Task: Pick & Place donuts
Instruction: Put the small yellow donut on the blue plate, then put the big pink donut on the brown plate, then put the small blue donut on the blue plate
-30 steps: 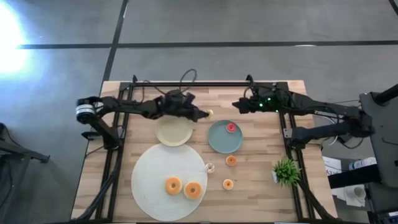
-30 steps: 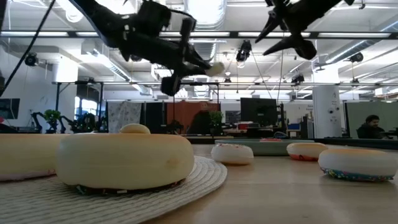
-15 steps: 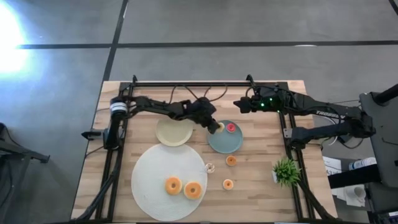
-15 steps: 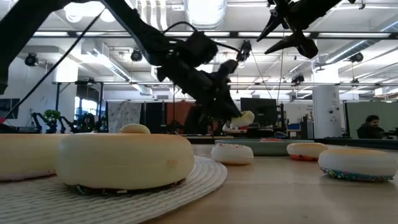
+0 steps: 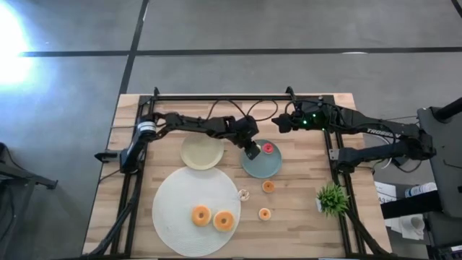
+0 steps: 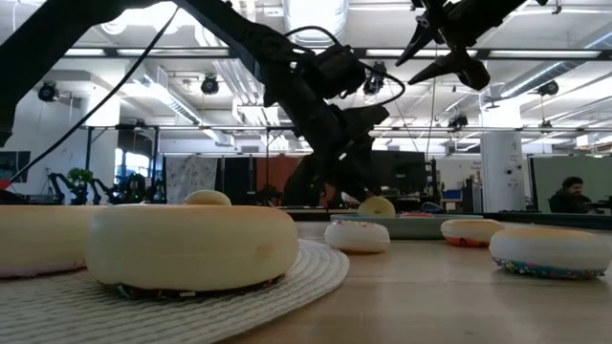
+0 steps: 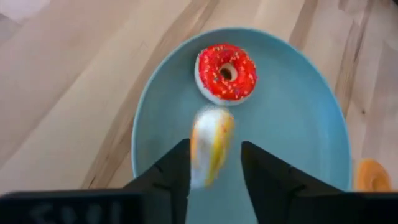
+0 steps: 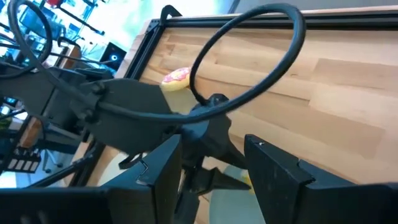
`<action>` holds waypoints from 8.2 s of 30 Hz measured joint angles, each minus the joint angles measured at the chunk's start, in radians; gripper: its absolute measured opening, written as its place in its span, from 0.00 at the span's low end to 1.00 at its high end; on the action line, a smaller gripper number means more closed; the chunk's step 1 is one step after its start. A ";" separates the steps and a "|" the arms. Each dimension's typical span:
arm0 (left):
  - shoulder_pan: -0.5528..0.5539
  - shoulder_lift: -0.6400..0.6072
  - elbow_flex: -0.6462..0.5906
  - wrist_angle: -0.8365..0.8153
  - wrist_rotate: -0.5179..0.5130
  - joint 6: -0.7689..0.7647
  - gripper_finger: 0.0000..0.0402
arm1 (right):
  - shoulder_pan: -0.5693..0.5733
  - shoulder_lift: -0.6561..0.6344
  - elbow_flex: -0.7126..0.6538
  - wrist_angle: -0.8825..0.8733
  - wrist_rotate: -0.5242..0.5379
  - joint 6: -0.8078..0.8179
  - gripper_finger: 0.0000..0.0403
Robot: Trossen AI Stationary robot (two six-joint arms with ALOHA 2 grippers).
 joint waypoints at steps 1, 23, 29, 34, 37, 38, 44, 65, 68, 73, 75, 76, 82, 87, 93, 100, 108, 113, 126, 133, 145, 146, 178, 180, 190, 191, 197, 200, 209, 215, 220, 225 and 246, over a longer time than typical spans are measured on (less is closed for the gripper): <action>0.000 0.000 -0.001 -0.001 -0.002 0.005 0.33 | 0.000 0.000 0.000 -0.004 0.000 -0.003 0.41; -0.003 -0.278 -0.053 -0.452 -0.442 0.275 0.38 | -0.001 0.000 -0.001 -0.126 -0.005 -0.070 0.41; 0.084 -0.445 -0.233 -0.613 -0.468 0.234 0.38 | 0.000 0.002 -0.006 -0.126 -0.009 -0.077 0.41; 0.213 -0.612 -0.403 -0.561 -0.343 0.075 0.38 | -0.001 0.021 -0.010 -0.123 -0.014 -0.076 0.41; 0.278 -0.707 -0.493 -0.489 -0.308 0.129 0.38 | 0.000 0.036 -0.010 -0.119 -0.019 -0.074 0.41; 0.284 -0.733 -0.522 -0.451 -0.304 0.194 0.38 | 0.000 0.042 -0.010 -0.115 -0.020 -0.074 0.41; 0.259 -0.822 -0.675 -0.316 -0.289 0.640 0.38 | 0.000 0.083 -0.010 -0.095 -0.048 -0.074 0.41; 0.239 -0.824 -0.893 0.012 -0.381 0.720 0.38 | 0.000 0.121 -0.010 -0.066 -0.056 -0.087 0.41; 0.233 -0.824 -0.903 0.017 -0.373 0.707 0.38 | -0.001 0.125 -0.010 -0.066 -0.052 -0.093 0.41; 0.229 -0.823 -0.918 0.042 -0.358 0.707 0.38 | -0.005 0.126 -0.010 -0.067 -0.035 -0.098 0.41; 0.229 -0.813 -0.918 0.070 -0.359 0.710 0.38 | -0.008 0.127 -0.010 -0.067 -0.035 -0.100 0.41; 0.229 -0.802 -0.918 0.084 -0.359 0.711 0.38 | -0.008 0.127 -0.010 -0.067 -0.035 -0.100 0.41; 0.227 -0.713 -0.911 0.107 -0.388 0.715 0.38 | -0.007 0.127 -0.010 -0.069 -0.035 -0.096 0.41; 0.227 -0.704 -0.891 0.073 -0.422 0.707 0.35 | -0.007 0.125 -0.010 -0.072 -0.035 -0.089 0.41; 0.227 -0.718 -0.880 0.069 -0.425 0.707 0.20 | -0.007 0.125 -0.010 -0.072 -0.035 -0.083 0.41; 0.184 -0.741 -0.836 -0.029 -0.563 0.711 0.02 | -0.007 0.125 -0.010 -0.072 -0.035 -0.082 0.41; -0.089 -0.876 -0.732 -0.233 -0.544 0.838 0.02 | -0.007 0.125 -0.010 -0.071 -0.035 -0.082 0.41; -0.256 -0.860 -0.815 -0.260 -0.612 0.839 0.01 | -0.007 0.125 -0.010 -0.071 -0.035 -0.085 0.41; -0.261 -0.816 -0.914 -0.184 -0.602 0.544 0.19 | -0.006 0.125 -0.010 -0.069 -0.036 -0.075 0.41; -0.256 -0.821 -0.844 -0.406 -0.502 0.369 0.32 | -0.006 0.125 -0.010 -0.067 -0.037 -0.073 0.41; -0.261 -0.848 -0.691 -0.579 -0.387 0.318 0.36 | -0.006 0.125 -0.010 -0.024 -0.149 -0.106 0.41; -0.262 -0.859 -0.672 -0.598 -0.387 0.313 0.36 | -0.006 0.127 -0.010 -0.015 -0.186 -0.117 0.41; -0.310 -1.093 -0.701 -0.560 -0.438 0.195 0.36 | 0.766 0.573 0.044 -0.058 -0.183 -0.147 0.35; -0.310 -1.093 -0.704 -0.560 -0.438 0.197 0.36 | 0.788 0.615 0.081 -0.072 -0.177 -0.166 0.35; -0.310 -1.093 -0.705 -0.558 -0.438 0.266 0.36 | 0.870 0.851 0.328 -0.116 -0.142 -0.361 0.35; -0.310 -1.093 -0.705 -0.558 -0.438 0.266 0.36 | 0.876 0.872 0.347 -0.141 -0.132 -0.355 0.35; -0.310 -1.093 -0.705 -0.558 -0.438 0.267 0.36 | 0.894 0.938 0.422 -0.212 -0.005 -0.261 0.35; -0.310 -1.093 -0.705 -0.558 -0.438 0.268 0.36 | 0.895 0.952 0.434 -0.213 0.008 -0.245 0.35; -0.310 -1.093 -0.705 -0.561 -0.438 0.264 0.36 | 0.904 0.962 0.417 -0.230 -0.006 -0.232 0.35; -0.310 -1.093 -0.705 -0.561 -0.438 0.261 0.36 | 0.904 0.965 0.391 -0.223 -0.004 -0.222 0.35; -0.310 -1.093 -0.705 -0.559 -0.438 0.253 0.36 | 0.904 0.962 0.352 -0.218 0.026 -0.175 0.34; -0.310 -1.093 -0.705 -0.556 -0.437 0.236 0.36 | 0.899 0.960 0.310 -0.197 0.072 -0.181 0.25; -0.327 -1.095 -0.705 -0.520 -0.440 0.218 0.36 | 0.678 0.661 0.157 -0.159 0.120 -0.029 0.03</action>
